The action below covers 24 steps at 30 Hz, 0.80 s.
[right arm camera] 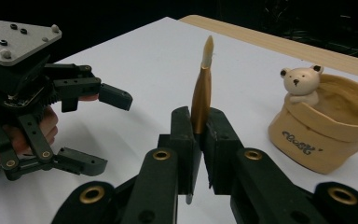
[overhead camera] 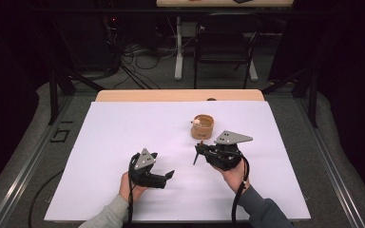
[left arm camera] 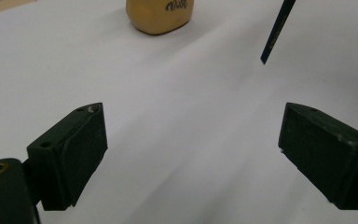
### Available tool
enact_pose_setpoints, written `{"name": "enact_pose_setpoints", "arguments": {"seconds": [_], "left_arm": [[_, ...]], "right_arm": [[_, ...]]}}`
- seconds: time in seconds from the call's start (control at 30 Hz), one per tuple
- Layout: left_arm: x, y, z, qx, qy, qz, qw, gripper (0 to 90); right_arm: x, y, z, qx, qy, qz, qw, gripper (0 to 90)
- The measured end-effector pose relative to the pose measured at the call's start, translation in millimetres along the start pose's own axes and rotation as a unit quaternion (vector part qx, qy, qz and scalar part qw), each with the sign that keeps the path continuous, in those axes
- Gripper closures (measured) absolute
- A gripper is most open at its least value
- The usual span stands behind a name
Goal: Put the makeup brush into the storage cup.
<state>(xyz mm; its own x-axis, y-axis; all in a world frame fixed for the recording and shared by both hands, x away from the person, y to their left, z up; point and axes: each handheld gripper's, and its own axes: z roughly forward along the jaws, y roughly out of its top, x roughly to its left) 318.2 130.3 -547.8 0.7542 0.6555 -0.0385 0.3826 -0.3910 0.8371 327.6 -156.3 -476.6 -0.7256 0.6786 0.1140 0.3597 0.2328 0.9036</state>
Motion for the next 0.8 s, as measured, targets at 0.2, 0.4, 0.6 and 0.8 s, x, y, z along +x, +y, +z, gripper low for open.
{"name": "enact_pose_setpoints", "arguments": {"seconds": [0.2, 0.4, 0.6, 0.8], "left_arm": [[3.5, -3.3, -1.2, 0.010, -0.005, 0.005, 0.9999, 4.7], [6.6, -4.3, -3.9, 0.004, -0.003, 0.008, 1.0000, 2.8], [7.7, -4.8, -1.9, 0.007, -0.006, 0.010, 0.9999, 1.7], [7.8, -4.8, -1.7, 0.007, -0.003, 0.012, 0.9999, 0.2]], "right_arm": [[-5.2, -1.3, -4.3, 0.006, -0.012, -0.004, 0.9999, 83.2], [-10.5, -2.3, -9.0, 0.008, -0.023, -0.009, 0.9997, 83.2], [-15.6, -2.2, -12.7, 0.009, -0.033, -0.013, 0.9993, 83.3], [-21.4, -4.8, -17.6, 0.015, -0.044, -0.014, 0.9988, 83.2]]}}
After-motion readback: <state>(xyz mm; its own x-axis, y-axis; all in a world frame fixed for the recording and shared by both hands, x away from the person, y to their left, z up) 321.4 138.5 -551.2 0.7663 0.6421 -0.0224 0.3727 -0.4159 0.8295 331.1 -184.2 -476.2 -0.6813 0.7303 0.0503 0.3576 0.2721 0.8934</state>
